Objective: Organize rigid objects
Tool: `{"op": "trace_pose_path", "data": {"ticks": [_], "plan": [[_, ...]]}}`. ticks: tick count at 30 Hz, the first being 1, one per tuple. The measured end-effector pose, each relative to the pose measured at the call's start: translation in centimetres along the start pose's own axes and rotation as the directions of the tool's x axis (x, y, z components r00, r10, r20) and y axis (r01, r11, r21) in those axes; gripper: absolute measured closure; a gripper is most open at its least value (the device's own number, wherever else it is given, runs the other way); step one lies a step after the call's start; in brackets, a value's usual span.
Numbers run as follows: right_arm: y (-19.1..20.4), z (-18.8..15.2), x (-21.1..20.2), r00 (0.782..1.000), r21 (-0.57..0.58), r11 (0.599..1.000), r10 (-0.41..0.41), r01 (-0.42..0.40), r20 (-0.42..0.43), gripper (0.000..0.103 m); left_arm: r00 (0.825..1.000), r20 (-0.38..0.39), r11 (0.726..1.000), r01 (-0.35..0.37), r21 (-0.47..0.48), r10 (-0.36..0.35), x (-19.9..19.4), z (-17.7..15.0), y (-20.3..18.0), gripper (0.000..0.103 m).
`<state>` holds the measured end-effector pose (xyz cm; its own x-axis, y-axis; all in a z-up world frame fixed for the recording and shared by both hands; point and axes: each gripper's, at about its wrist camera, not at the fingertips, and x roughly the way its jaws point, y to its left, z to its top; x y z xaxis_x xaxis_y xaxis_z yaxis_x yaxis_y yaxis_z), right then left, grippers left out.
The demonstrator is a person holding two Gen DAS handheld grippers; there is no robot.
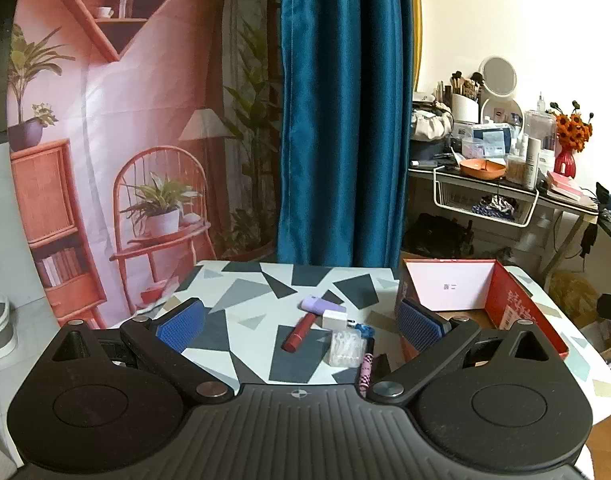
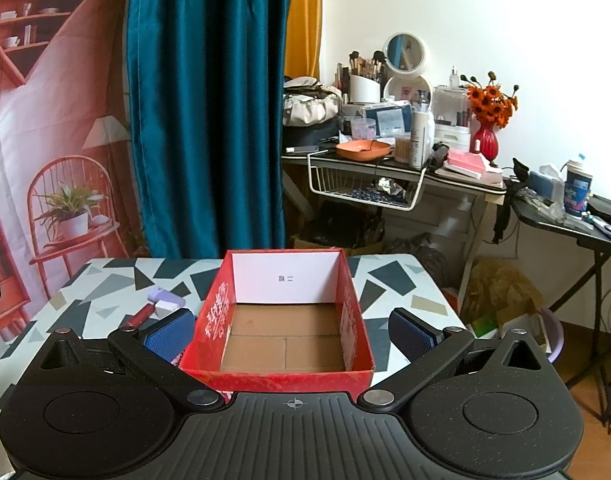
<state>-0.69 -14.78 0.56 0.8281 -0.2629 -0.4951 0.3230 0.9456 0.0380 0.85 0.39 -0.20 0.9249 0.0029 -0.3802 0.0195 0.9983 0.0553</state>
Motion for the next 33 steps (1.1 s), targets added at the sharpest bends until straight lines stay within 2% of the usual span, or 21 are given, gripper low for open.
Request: {"op": "trace_pose_path", "data": {"ticks": [6,9,12,17,19,22,25,28,31,33], "plan": [[-1.5,-0.4,1.9,0.998,0.016,0.998,0.062,-0.062,0.009,0.0,1.0,-0.03,0.998,0.002,-0.055,-0.003,2.5,-0.3,1.1,0.0],[-3.1,-0.6,4.0,0.996,0.046,0.995,0.083,-0.083,-0.006,0.0,0.998,-0.039,0.998,-0.058,-0.026,0.057,4.7,-0.7,1.1,0.0],[-4.2,-1.1,6.4,0.998,0.038,0.998,0.055,-0.054,-0.028,0.0,0.996,-0.071,0.998,-0.064,-0.028,0.062,7.1,-0.5,1.4,0.0],[-6.5,-2.5,11.1,0.999,0.043,0.999,-0.015,0.018,-0.052,0.0,0.997,-0.052,0.998,-0.051,-0.021,0.05,10.6,-1.3,1.9,0.0],[-7.7,-3.4,13.2,0.996,0.081,0.996,-0.028,0.034,-0.084,0.001,0.996,-0.078,0.999,-0.039,-0.015,0.038,12.0,-2.7,2.0,0.0],[-9.1,-4.9,15.5,0.989,0.132,0.988,-0.068,0.085,-0.131,0.004,0.986,-0.164,0.999,-0.025,-0.03,0.02,14.0,-5.4,2.4,0.001],[-10.2,-5.8,17.4,0.982,0.153,0.982,-0.082,0.109,-0.168,0.011,0.977,-0.215,0.999,-0.02,-0.026,0.014,15.7,-7.4,2.4,0.008],[-10.4,-6.2,19.1,0.978,0.143,0.983,-0.091,0.119,-0.19,0.022,0.967,-0.256,0.999,-0.015,-0.034,0.006,17.0,-8.9,2.7,0.009],[-10.0,-6.4,20.4,0.975,0.136,0.985,-0.074,0.104,-0.209,0.032,0.952,-0.303,0.999,0.025,-0.035,-0.034,18.1,-10.0,2.7,0.009],[-9.7,-6.4,21.3,0.971,0.124,0.987,-0.068,0.098,-0.228,0.045,0.947,-0.32,0.999,0.032,-0.027,-0.039,18.6,-10.8,2.6,0.009]]}}
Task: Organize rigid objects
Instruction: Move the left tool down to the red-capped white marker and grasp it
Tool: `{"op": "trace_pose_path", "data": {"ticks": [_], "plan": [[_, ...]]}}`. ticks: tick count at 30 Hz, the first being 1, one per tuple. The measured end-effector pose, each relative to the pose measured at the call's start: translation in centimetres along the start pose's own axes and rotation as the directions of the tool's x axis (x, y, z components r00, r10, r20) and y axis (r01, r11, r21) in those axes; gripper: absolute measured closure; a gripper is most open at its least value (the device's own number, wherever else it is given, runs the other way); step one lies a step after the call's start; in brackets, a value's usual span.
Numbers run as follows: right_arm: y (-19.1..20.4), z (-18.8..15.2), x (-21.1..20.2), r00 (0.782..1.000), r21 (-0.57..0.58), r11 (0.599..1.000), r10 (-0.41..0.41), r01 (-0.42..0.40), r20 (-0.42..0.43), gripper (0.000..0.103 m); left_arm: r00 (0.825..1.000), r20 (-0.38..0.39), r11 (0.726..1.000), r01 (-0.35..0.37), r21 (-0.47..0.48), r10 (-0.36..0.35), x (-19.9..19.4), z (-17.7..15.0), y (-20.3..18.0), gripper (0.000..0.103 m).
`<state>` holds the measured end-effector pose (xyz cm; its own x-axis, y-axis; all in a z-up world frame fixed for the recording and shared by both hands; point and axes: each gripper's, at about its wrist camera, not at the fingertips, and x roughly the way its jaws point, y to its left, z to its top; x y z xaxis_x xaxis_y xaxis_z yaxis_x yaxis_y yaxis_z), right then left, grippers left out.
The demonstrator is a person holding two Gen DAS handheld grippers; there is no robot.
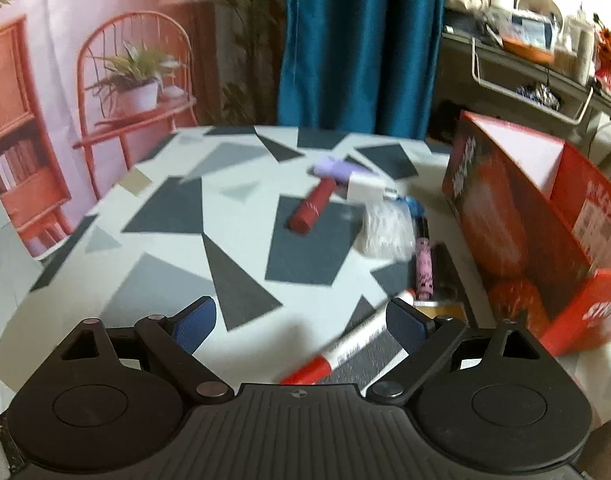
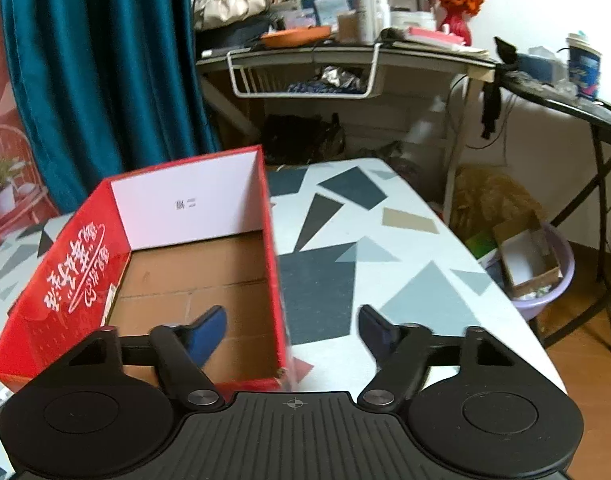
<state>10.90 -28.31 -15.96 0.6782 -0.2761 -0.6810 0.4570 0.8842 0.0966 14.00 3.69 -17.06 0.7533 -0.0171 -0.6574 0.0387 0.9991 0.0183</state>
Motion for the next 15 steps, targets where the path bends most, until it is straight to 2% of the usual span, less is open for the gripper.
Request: {"op": "trace_pose_path", "data": {"ticks": [6,10,11,12,15], "plan": [[1.1,0.1,2.3,0.997,-0.019,0.999,0.025,-0.027,-0.074,0.07,0.999,-0.044,1.0,-0.006,-0.001,0.006,1.2,-0.3,0.4,0.015],[0.6,0.5,3.4,0.992,0.003,0.999,0.034,-0.033,-0.118,0.083,0.999,-0.04,0.999,-0.029,0.024,0.03,1.7,0.1,0.2,0.02],[0.4,0.4,3.4,0.991,0.005,0.999,0.034,-0.034,-0.133,0.09,0.999,-0.041,0.999,-0.033,0.031,0.034,1.7,0.2,0.0,0.021],[0.1,0.4,3.7,0.988,0.005,1.0,0.031,-0.031,-0.148,0.093,0.999,-0.042,0.999,-0.033,0.033,0.034,1.9,0.3,0.0,0.022],[-0.4,0.6,4.1,0.983,0.004,0.999,0.053,-0.053,-0.174,0.093,0.998,-0.055,0.999,-0.022,0.028,0.024,2.5,0.4,-0.2,0.026]]}}
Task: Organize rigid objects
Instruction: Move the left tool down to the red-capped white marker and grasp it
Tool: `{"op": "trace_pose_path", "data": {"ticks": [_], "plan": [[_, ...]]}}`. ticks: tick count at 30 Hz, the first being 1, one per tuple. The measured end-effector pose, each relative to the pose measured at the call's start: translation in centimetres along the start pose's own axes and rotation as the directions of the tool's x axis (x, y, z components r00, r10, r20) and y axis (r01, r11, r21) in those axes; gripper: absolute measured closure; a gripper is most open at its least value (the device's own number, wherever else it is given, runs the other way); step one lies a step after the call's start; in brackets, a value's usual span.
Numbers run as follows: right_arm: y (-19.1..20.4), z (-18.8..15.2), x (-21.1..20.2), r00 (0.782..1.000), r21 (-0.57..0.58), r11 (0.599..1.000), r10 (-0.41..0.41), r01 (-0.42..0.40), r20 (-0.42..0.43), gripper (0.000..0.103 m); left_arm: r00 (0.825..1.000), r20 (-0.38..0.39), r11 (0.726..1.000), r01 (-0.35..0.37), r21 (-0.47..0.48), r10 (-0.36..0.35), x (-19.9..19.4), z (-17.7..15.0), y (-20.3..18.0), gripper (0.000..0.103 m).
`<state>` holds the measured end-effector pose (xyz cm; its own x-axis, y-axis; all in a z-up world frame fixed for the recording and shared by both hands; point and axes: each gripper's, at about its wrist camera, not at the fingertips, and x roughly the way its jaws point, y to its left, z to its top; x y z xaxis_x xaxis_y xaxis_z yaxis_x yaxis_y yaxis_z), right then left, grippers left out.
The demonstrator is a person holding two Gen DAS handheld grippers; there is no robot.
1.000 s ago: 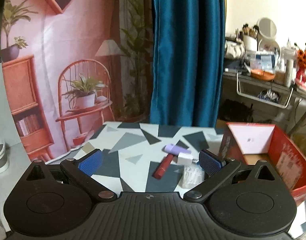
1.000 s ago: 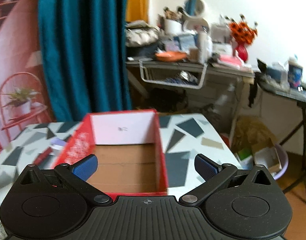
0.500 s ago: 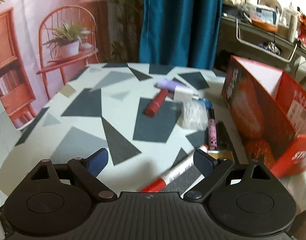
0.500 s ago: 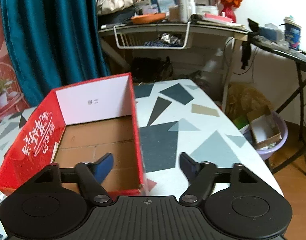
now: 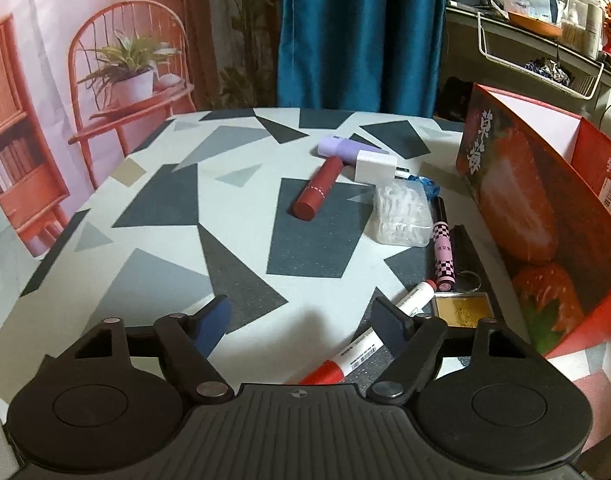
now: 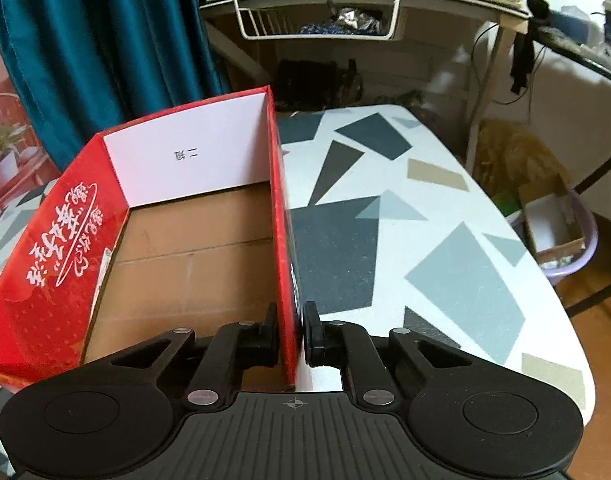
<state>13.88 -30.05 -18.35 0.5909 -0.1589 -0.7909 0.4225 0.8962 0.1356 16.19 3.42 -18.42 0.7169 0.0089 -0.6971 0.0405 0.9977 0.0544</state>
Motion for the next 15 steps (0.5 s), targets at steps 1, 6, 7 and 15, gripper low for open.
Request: {"op": "trace_pose_path", "data": {"ticks": [1,6,7,15], "plan": [[-0.1,0.0,0.0,1.0,-0.002,1.0,0.004,-0.005,-0.006,0.093,1.0,-0.007,1.0,0.003,0.001,-0.003,0.2,0.0,-0.1,0.027],[0.0,-0.2,-0.4,1.0,-0.006,1.0,0.001,-0.001,-0.019,0.093,0.998,-0.043,0.999,0.038,0.013,-0.037,0.9,0.2,-0.2,0.034],[0.0,-0.3,-0.5,1.0,-0.006,1.0,0.0,0.0,-0.018,0.093,0.998,-0.049,0.999,0.051,0.017,-0.05,1.0,0.2,-0.2,0.034],[-0.4,-0.4,-0.9,1.0,0.016,1.0,0.02,-0.02,-0.01,0.092,0.974,-0.095,0.971,0.215,0.109,-0.205,2.6,0.5,-2.1,0.039]]}}
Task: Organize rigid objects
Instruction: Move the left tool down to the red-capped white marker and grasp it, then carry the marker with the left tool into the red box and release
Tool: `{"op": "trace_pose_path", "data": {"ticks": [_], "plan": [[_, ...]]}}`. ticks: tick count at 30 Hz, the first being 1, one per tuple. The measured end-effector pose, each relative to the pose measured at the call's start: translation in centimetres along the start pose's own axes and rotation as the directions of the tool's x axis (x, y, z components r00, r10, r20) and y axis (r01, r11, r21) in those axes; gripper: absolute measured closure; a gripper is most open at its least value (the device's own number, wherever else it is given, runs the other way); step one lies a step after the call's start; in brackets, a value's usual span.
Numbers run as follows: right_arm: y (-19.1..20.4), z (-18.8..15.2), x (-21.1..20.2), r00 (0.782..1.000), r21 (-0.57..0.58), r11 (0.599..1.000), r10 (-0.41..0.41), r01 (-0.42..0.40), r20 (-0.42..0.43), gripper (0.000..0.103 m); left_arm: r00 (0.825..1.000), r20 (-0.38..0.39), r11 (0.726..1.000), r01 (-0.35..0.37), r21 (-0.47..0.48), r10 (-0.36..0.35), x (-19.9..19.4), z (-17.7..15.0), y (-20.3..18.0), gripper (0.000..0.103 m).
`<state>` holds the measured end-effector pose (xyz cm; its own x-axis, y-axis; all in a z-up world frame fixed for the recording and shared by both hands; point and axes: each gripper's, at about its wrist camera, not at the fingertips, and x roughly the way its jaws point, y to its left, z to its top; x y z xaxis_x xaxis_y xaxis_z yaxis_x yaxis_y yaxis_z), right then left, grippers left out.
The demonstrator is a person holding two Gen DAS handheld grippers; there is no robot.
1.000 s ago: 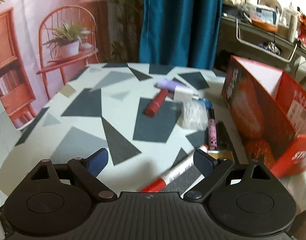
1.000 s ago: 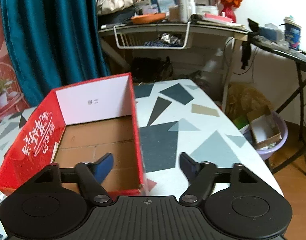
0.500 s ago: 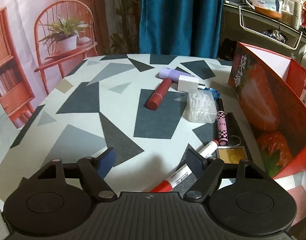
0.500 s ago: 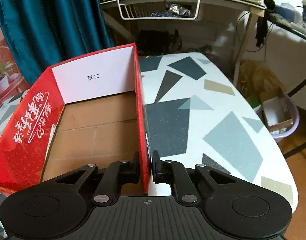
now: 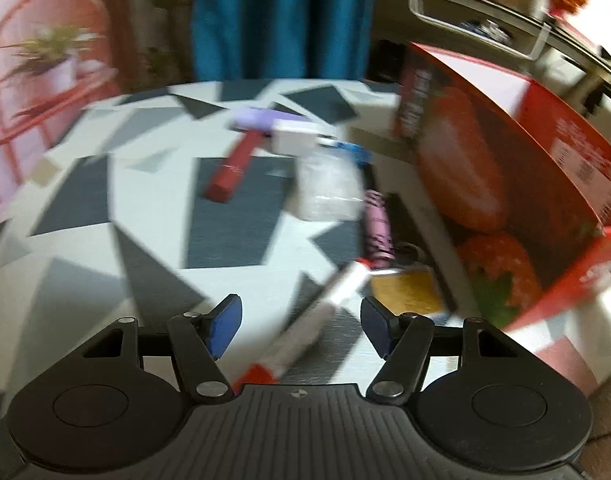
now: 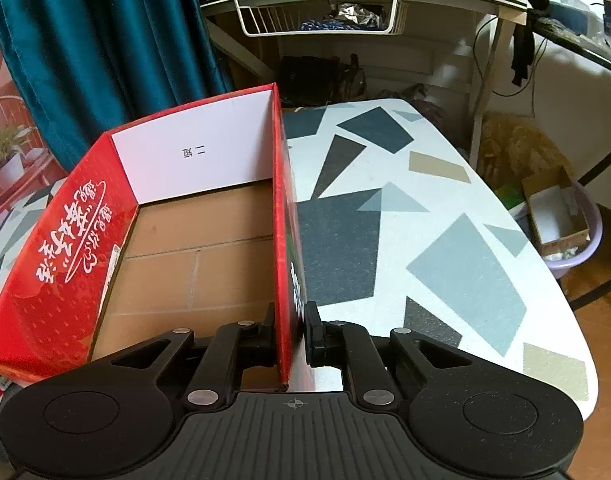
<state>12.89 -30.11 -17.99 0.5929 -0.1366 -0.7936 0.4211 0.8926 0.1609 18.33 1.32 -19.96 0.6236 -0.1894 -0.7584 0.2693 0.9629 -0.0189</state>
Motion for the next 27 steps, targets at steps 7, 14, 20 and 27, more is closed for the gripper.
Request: {"op": "trace_pose_path", "data": {"ticks": [7,14,20,27], "plan": [[-0.1,0.0,0.0,1.0,-0.012,1.0,0.007,-0.007,0.001,0.092,0.994,-0.059,0.99,-0.087,0.108,0.094,2.5,-0.3,-1.8,0.076],[0.1,-0.1,0.0,1.0,-0.014,1.0,0.004,-0.004,0.014,0.092,0.991,-0.076,0.994,-0.109,0.009,0.109,4.7,2.8,1.0,0.086],[-0.3,-0.3,-0.1,1.0,-0.001,1.0,0.017,-0.017,0.024,0.091,0.994,-0.068,0.995,-0.093,-0.028,0.091,5.3,3.0,1.4,0.087],[-0.2,-0.5,-0.1,0.999,0.0,1.0,0.014,-0.014,0.035,0.091,0.988,0.006,0.985,-0.153,0.083,0.154,4.7,1.5,-0.5,0.086]]}}
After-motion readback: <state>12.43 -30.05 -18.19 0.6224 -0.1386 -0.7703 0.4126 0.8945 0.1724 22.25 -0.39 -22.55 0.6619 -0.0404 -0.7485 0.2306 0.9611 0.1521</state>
